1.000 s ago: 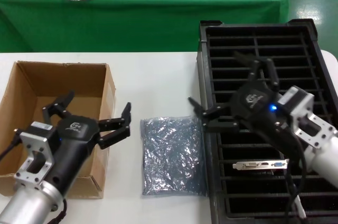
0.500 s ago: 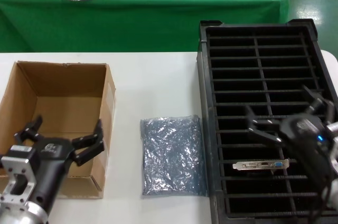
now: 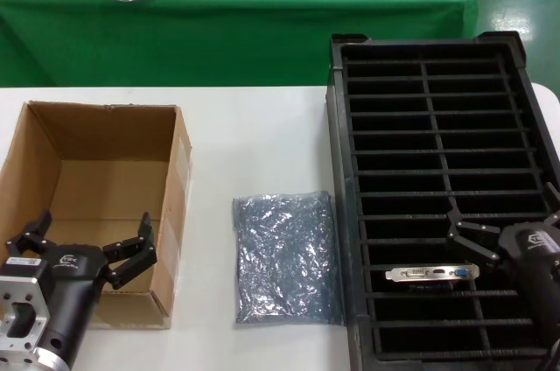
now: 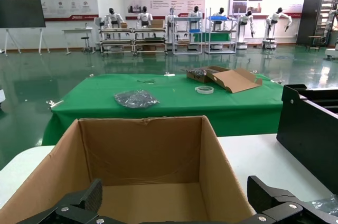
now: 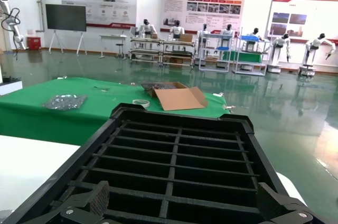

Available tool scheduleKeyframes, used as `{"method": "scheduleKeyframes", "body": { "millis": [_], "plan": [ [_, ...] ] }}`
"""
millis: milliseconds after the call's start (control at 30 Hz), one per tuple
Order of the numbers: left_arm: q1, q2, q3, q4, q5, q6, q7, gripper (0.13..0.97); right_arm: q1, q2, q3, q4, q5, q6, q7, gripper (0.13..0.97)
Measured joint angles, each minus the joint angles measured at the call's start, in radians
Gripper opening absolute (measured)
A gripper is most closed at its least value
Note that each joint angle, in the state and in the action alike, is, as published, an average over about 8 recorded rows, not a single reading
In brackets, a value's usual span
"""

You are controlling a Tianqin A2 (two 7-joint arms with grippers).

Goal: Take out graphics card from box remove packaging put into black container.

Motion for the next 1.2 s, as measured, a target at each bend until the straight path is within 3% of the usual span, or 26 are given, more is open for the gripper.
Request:
{"method": "scheduleKeyframes", "body": {
  "millis": [1200],
  "plan": [
    [0.000,0.000,0.000,0.000,0.000,0.000,0.000,0.966,0.000,0.000,0.000,0.000,0.000,0.000,0.000,0.966]
  ]
}}
